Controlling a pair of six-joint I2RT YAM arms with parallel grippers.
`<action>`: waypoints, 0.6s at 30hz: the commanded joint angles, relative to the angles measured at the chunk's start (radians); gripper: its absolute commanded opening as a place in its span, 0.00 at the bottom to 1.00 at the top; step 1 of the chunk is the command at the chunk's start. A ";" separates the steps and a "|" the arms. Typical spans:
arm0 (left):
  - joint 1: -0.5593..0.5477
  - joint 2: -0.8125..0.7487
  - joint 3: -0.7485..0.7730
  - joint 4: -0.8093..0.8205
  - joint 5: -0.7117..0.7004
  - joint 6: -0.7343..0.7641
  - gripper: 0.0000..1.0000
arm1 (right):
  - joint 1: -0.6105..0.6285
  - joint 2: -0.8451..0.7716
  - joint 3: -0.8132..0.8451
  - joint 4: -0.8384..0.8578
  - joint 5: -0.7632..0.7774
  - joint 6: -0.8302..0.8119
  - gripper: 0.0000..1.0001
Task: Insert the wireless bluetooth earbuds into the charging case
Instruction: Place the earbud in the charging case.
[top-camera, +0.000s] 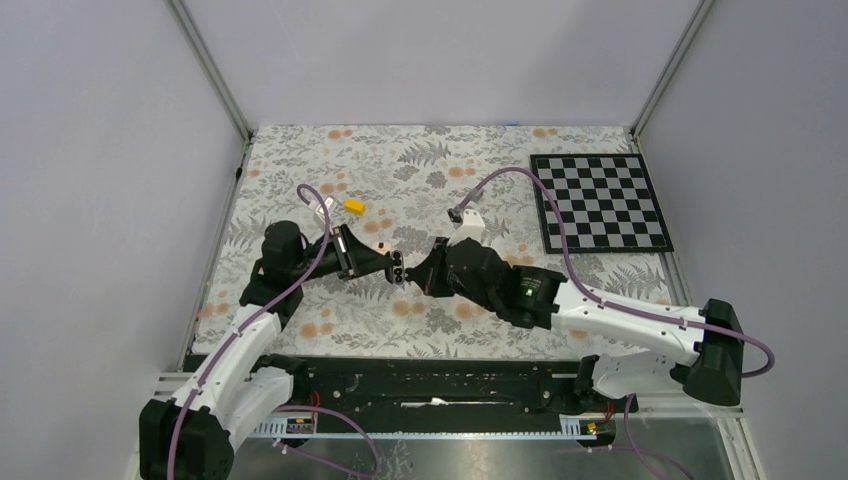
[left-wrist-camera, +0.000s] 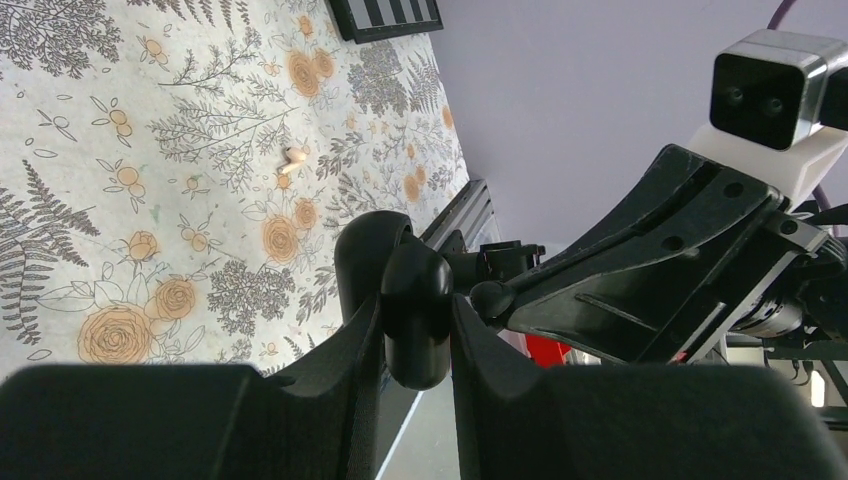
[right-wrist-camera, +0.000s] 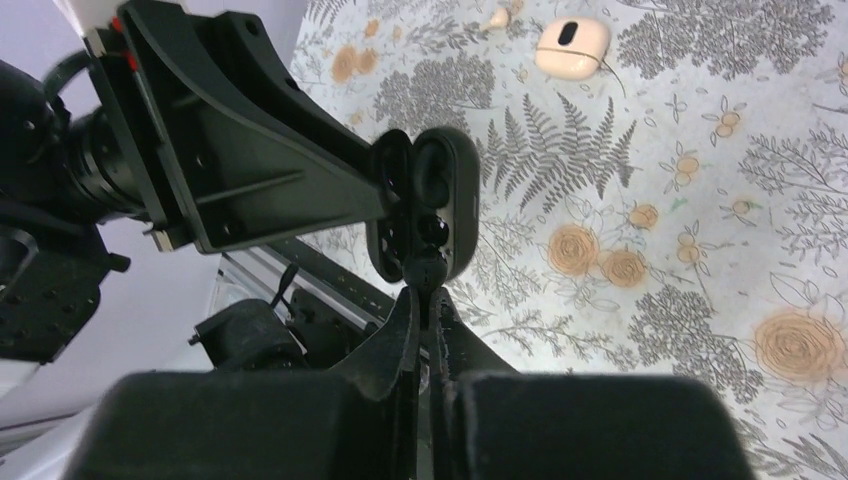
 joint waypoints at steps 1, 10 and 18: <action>0.001 -0.016 0.031 0.044 0.007 -0.030 0.00 | 0.017 0.033 0.067 0.057 0.090 0.019 0.00; 0.001 -0.028 0.041 0.034 0.004 -0.048 0.00 | 0.020 0.093 0.094 0.041 0.079 0.035 0.00; 0.001 -0.036 0.035 0.033 0.012 -0.051 0.00 | 0.022 0.118 0.097 0.039 0.081 0.041 0.00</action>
